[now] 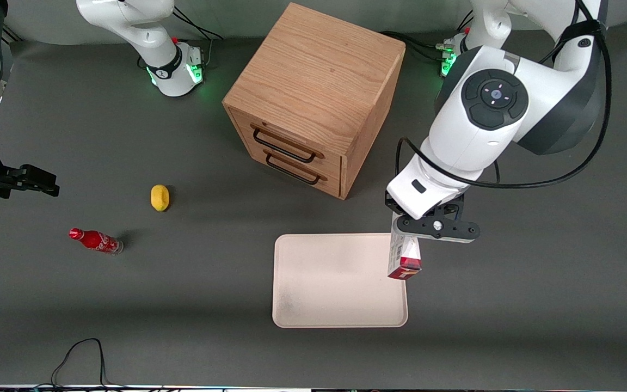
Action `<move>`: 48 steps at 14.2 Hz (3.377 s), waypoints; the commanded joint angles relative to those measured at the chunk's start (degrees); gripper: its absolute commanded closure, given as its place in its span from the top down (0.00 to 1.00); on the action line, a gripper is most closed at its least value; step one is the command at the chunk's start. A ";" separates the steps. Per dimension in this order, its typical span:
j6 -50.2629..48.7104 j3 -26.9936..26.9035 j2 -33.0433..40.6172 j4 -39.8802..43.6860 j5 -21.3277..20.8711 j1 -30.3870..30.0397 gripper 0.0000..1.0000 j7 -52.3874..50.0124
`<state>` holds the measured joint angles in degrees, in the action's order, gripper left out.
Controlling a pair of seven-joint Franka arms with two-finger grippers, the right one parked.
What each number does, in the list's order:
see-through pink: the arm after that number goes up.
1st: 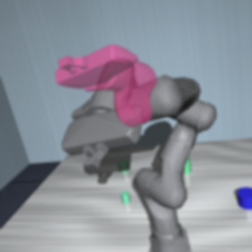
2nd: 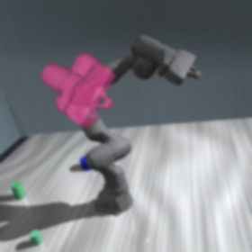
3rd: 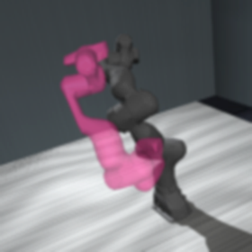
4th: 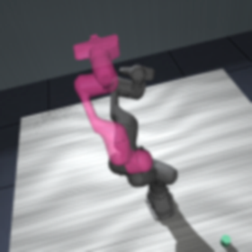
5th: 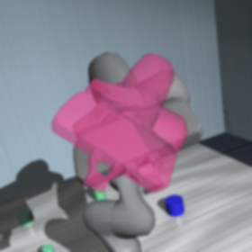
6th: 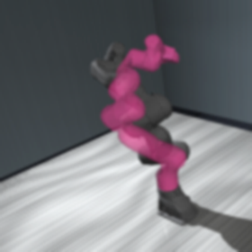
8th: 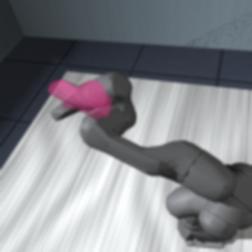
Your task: Place red cookie box on tray
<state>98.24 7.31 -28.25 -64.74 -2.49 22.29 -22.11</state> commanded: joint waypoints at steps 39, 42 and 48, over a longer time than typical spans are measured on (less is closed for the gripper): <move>11.64 -0.45 -12.46 0.14 -3.14 -1.72 1.00 -14.45; 5.58 -0.19 -5.44 0.14 -2.44 -2.07 1.00 -14.45; -7.16 -0.45 5.73 0.05 -2.35 -3.21 1.00 -15.15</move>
<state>94.41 7.01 -26.39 -62.66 -4.55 19.69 -35.90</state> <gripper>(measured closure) 0.000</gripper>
